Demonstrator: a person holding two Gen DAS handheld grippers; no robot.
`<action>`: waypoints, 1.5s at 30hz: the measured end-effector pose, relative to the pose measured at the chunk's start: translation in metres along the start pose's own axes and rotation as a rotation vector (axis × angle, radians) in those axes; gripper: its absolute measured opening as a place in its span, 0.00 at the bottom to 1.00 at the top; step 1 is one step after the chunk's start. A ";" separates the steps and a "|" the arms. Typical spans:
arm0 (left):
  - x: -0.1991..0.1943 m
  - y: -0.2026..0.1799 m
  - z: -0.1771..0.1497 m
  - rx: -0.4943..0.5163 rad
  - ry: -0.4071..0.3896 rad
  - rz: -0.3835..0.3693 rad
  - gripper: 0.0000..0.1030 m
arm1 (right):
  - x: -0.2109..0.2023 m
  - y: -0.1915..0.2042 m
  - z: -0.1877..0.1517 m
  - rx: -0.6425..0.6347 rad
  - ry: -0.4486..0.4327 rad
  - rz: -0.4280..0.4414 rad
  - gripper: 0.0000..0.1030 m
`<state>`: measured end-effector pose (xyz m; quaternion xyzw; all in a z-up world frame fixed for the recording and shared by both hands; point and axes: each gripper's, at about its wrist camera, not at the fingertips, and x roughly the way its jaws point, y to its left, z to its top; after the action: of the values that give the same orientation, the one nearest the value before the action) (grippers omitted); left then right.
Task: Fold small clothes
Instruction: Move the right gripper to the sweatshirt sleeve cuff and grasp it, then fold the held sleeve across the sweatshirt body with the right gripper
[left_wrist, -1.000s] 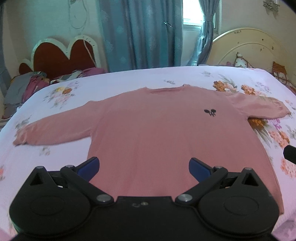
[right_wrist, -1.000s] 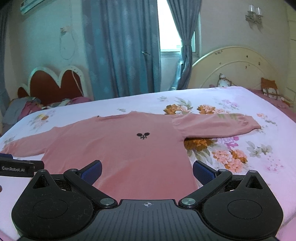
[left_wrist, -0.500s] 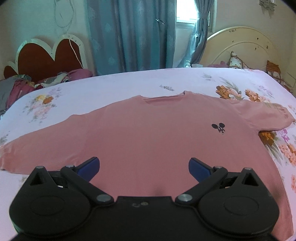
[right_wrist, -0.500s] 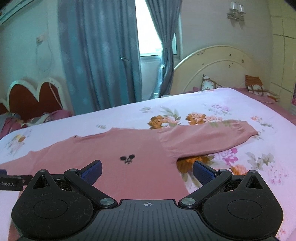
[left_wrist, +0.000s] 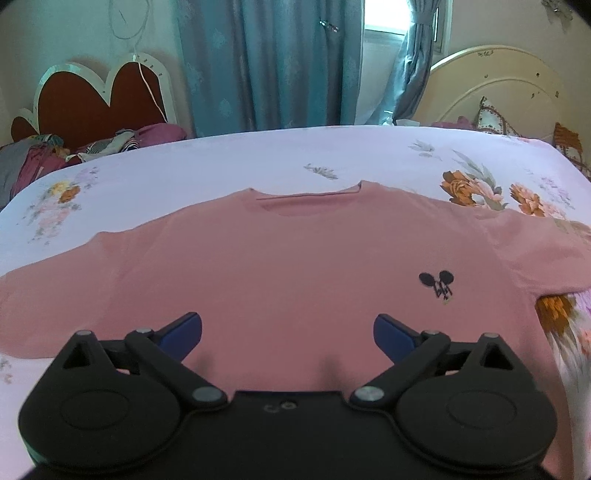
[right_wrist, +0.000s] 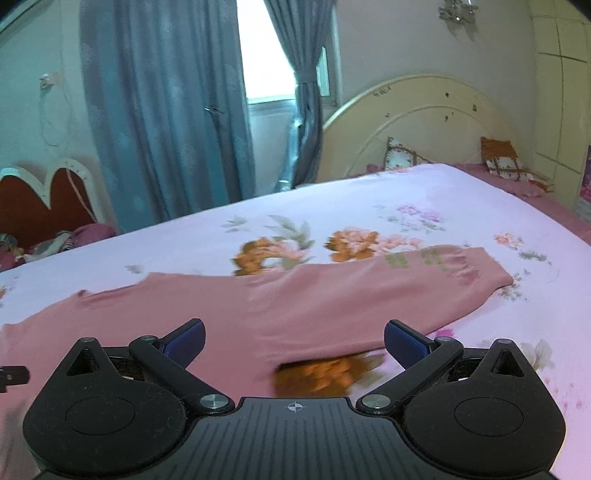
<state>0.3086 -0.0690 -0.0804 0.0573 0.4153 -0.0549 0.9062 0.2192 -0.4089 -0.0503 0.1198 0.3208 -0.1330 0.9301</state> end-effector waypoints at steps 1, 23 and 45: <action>0.005 -0.006 0.003 0.001 0.001 0.002 0.95 | 0.008 -0.010 0.002 0.004 0.006 -0.009 0.99; 0.076 -0.063 0.031 0.033 0.046 0.025 0.85 | 0.129 -0.213 0.015 0.266 0.141 -0.297 0.64; 0.090 -0.045 0.034 0.014 0.096 0.067 0.76 | 0.141 -0.223 0.035 0.279 0.061 -0.299 0.10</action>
<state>0.3855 -0.1231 -0.1290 0.0799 0.4557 -0.0248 0.8862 0.2737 -0.6522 -0.1434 0.2027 0.3416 -0.3090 0.8641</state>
